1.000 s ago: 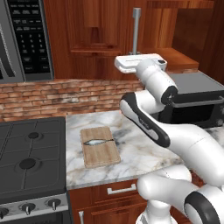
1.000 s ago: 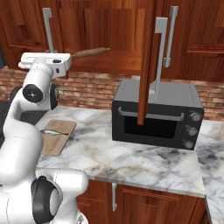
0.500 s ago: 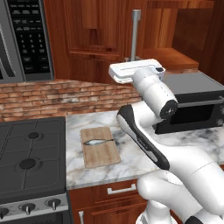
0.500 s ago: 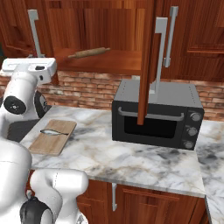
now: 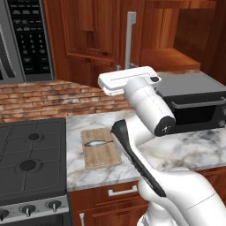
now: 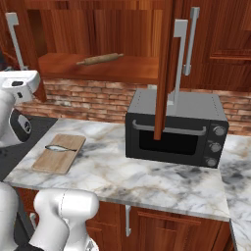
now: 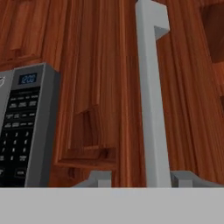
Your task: Open the cabinet, retrieve the rolling pin, and place it next to the meat on the cutting board to prepare for tenderizing.
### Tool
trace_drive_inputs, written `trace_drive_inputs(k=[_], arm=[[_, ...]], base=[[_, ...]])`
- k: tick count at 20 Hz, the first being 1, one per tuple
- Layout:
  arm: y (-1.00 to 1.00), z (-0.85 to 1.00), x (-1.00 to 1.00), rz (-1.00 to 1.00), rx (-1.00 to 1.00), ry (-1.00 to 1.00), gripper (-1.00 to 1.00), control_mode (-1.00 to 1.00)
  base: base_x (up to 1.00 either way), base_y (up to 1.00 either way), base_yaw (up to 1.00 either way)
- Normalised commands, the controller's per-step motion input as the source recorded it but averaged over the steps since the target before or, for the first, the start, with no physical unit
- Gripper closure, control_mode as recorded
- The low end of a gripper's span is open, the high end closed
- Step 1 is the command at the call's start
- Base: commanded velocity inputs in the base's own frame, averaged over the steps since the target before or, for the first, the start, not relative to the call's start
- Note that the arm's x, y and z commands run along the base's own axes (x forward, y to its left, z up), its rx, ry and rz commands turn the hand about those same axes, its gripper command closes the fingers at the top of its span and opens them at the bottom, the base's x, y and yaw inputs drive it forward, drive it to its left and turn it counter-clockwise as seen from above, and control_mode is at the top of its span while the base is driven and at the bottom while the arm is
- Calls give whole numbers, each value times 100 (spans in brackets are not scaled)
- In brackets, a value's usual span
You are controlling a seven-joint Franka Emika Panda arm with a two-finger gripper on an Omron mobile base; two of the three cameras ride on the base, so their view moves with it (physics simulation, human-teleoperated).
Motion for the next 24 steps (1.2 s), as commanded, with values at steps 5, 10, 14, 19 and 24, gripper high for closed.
trace_drive_inputs(k=[5,10,14,19,24], arm=[[80,-15,-20,5,0,6,-100,-100],[32,-1,-1,4,2,4,-100,-100],[1,0,-27,0,4,-4,-100,-100],[0,0,-70,1,4,-12,-100,-100],[-1,0,-85,0,6,-14,-100,-100]], base=[[0,0,0],[0,0,0],[0,0,0],[0,0,0],[0,0,0]])
